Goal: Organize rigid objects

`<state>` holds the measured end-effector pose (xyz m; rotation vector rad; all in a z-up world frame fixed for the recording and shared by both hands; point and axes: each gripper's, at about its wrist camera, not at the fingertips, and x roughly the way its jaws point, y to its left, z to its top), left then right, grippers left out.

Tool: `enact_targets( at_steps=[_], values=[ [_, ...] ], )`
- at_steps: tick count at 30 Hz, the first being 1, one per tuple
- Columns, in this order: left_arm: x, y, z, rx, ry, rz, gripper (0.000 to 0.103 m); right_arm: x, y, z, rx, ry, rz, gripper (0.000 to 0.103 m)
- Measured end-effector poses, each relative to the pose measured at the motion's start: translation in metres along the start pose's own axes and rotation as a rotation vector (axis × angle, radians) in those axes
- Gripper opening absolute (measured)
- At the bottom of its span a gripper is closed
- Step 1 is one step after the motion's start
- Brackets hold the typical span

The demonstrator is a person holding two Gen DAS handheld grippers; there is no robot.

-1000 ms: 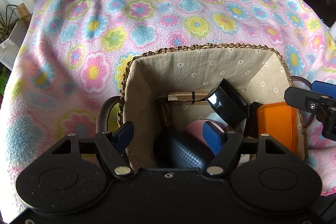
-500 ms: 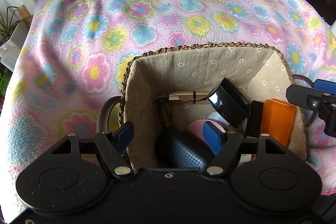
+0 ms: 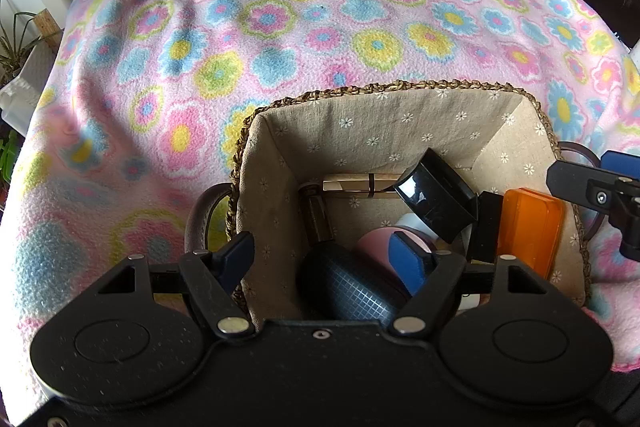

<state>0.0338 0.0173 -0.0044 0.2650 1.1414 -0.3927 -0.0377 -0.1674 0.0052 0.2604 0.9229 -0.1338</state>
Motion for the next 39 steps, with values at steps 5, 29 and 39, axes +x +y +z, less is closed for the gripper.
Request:
enact_targets(
  at_steps=[5, 29, 39],
  values=[
    [0.0, 0.001, 0.0, -0.003, -0.003, 0.008, 0.074, 0.0, 0.0, 0.0, 0.0, 0.002, -0.012, 0.078],
    [0.001, 0.004, 0.001, -0.036, 0.0, 0.036, 0.077, 0.011, 0.002, 0.002, -0.011, 0.102, -0.146, 0.103],
    [-0.002, 0.009, 0.002, -0.072, -0.012, 0.009, 0.077, 0.022, 0.002, 0.002, -0.001, 0.172, -0.172, 0.103]
  ],
)
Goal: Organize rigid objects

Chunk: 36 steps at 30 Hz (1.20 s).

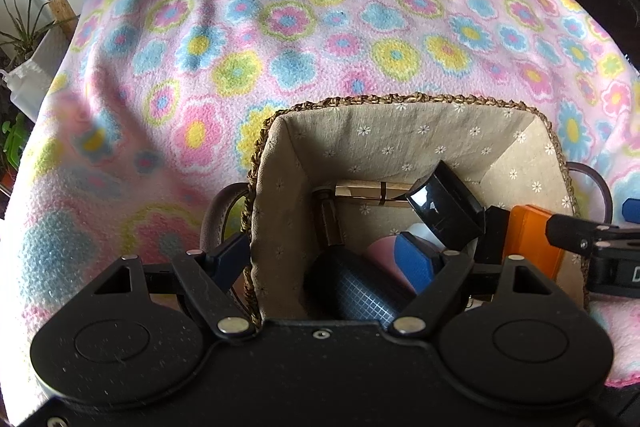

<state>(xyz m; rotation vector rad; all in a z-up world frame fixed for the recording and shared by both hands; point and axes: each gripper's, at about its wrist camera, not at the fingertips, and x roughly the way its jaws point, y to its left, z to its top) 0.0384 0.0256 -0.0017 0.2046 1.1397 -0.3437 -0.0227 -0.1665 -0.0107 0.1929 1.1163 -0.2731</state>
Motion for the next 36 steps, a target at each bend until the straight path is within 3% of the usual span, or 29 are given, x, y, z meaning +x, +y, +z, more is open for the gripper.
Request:
enact_targets(
  at_steps=[36],
  values=[
    [0.0009, -0.0007, -0.0022, 0.007, 0.016, -0.002, 0.083, 0.0029, 0.0006, 0.0008, -0.002, 0.014, -0.006, 0.103]
  ],
)
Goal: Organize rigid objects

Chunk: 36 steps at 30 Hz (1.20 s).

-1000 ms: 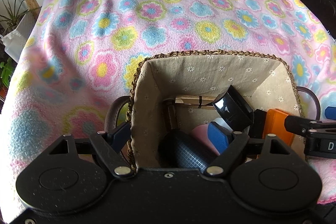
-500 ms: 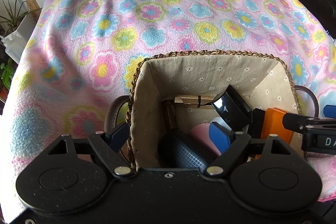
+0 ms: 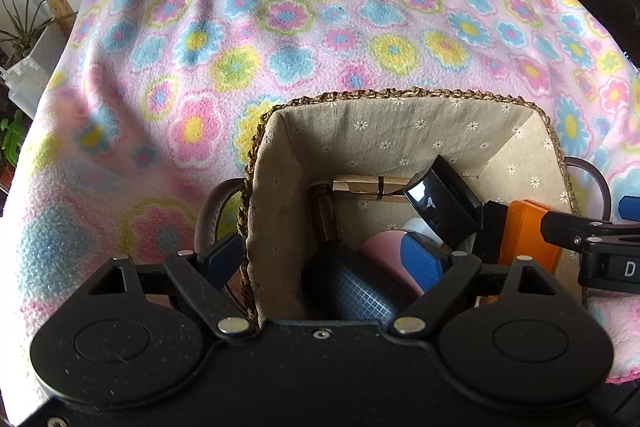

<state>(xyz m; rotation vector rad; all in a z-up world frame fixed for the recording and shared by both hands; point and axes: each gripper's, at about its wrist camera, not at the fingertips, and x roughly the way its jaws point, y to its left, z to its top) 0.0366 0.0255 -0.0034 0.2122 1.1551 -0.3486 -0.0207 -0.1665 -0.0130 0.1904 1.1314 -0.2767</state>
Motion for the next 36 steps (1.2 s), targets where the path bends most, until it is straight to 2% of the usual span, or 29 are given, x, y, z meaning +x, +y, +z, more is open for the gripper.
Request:
enact_targets(
  at_steps=[36],
  values=[
    [0.0017, -0.0011, 0.0008, 0.008, 0.009, 0.009, 0.084, 0.0013, -0.0004, 0.0002, -0.002, 0.003, 0.004, 0.103]
  ],
)
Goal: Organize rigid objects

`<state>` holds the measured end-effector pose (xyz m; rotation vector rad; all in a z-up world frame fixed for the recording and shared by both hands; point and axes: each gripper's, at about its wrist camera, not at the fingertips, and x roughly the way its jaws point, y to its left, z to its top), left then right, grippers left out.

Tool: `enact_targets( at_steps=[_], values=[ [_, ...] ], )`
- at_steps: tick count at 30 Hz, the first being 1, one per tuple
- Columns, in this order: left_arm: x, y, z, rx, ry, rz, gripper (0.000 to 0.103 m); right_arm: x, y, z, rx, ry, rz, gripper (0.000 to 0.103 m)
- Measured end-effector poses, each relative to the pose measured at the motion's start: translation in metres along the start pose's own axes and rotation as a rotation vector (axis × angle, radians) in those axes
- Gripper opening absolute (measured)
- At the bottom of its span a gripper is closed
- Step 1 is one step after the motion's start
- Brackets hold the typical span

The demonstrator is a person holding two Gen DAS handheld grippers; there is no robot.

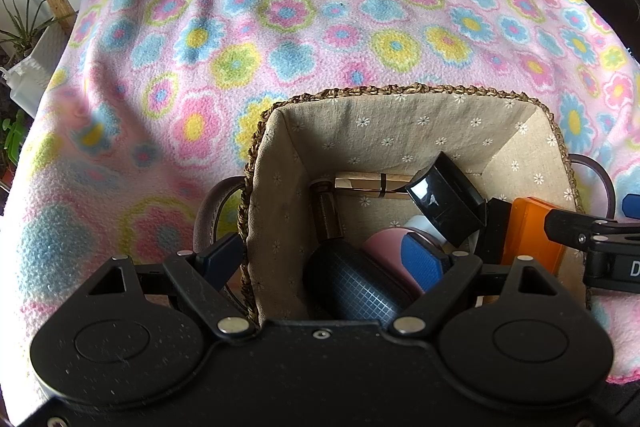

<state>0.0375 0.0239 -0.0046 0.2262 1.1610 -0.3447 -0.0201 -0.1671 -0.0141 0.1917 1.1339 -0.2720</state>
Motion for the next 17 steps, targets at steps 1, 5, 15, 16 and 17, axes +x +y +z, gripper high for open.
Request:
enact_targets(
  at_steps=[1, 5, 15, 16, 17],
  values=[
    [0.0, 0.0, 0.0, 0.0, 0.0, 0.0, 0.084, 0.0, 0.0, 0.0, 0.0, 0.0, 0.0, 0.103],
    [0.0002, 0.0002, -0.0001, 0.0, 0.0, 0.002, 0.084, 0.0, -0.0001, 0.0, 0.0, 0.0, 0.0, 0.103],
    [0.0003, 0.001, 0.0, -0.004, 0.0, 0.002, 0.084, 0.0003, -0.0001, -0.0002, 0.0, 0.0, 0.0, 0.103],
    [0.0004, 0.001, -0.0001, -0.003, 0.0, 0.002, 0.084, 0.0001, -0.0004, -0.0001, 0.0, 0.0, 0.001, 0.103],
    [0.0004, 0.0009, -0.0001, -0.004, 0.0, 0.002, 0.084, 0.0001, -0.0004, -0.0001, 0.0, 0.0, 0.001, 0.103]
  ],
)
